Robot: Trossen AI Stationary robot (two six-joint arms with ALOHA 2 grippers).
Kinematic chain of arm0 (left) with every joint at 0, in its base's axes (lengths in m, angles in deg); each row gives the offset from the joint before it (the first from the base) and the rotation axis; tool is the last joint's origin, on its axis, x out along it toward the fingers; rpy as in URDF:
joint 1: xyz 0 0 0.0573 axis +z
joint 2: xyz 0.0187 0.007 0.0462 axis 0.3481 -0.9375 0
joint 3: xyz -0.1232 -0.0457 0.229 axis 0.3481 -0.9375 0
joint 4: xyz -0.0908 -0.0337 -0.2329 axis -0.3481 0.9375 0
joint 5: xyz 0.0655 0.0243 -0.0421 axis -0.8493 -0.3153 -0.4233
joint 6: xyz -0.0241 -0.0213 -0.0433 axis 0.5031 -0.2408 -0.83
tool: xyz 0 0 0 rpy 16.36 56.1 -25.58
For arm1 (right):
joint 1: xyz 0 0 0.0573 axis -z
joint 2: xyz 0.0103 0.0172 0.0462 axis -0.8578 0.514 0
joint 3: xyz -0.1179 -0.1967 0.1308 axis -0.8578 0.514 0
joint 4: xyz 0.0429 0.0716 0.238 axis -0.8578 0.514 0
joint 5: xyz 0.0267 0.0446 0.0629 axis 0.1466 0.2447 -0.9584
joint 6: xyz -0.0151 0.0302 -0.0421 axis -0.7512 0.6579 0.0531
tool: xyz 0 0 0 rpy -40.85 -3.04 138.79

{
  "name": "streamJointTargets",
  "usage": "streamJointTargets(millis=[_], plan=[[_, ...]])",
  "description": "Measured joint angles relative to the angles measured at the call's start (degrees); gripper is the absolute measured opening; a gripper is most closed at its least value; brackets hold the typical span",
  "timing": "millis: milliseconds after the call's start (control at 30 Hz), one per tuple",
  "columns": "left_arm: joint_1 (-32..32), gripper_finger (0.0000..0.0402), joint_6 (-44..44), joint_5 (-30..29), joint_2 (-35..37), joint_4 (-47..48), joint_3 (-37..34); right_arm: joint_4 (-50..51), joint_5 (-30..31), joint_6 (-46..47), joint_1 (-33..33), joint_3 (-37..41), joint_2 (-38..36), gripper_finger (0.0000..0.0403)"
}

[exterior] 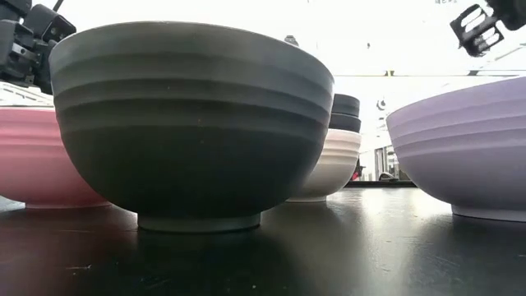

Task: Nest bowls inside each other
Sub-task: Stack the purple bowl on top of the black bowl

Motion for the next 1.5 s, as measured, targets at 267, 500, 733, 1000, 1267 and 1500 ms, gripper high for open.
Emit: streamJointTargets(millis=[267, 500, 733, 1000, 1267, 1500], plan=[[-0.01, 0.0129, -0.19, 0.00, 0.00, -0.94, -0.04, -2.00, 13.35, 15.06, 0.30, -0.90, 8.67, 0.0121], [0.00, 0.0129, -0.19, 0.50, 0.00, -0.52, -0.04, 7.29, 14.52, 27.32, 3.19, -4.14, 10.34, 0.0121], [0.00, 0.0129, 0.68, 0.61, 0.00, -0.37, -0.04, 24.97, 12.91, 32.03, 4.60, -12.74, 14.59, 0.0121], [0.00, 0.0129, 0.45, 1.13, -0.02, -0.11, -0.04, 28.08, 6.17, 31.58, 6.56, -18.28, 24.30, 0.0122], [0.00, 0.0129, 0.23, 1.16, -0.02, -0.09, -0.04, 33.70, -2.08, 35.74, 10.93, -20.66, 30.94, 0.0138], [0.00, 0.0129, 0.61, 1.20, 0.00, -0.07, -0.02, 34.60, -5.09, 36.15, 13.12, -21.24, 31.39, 0.0139]])
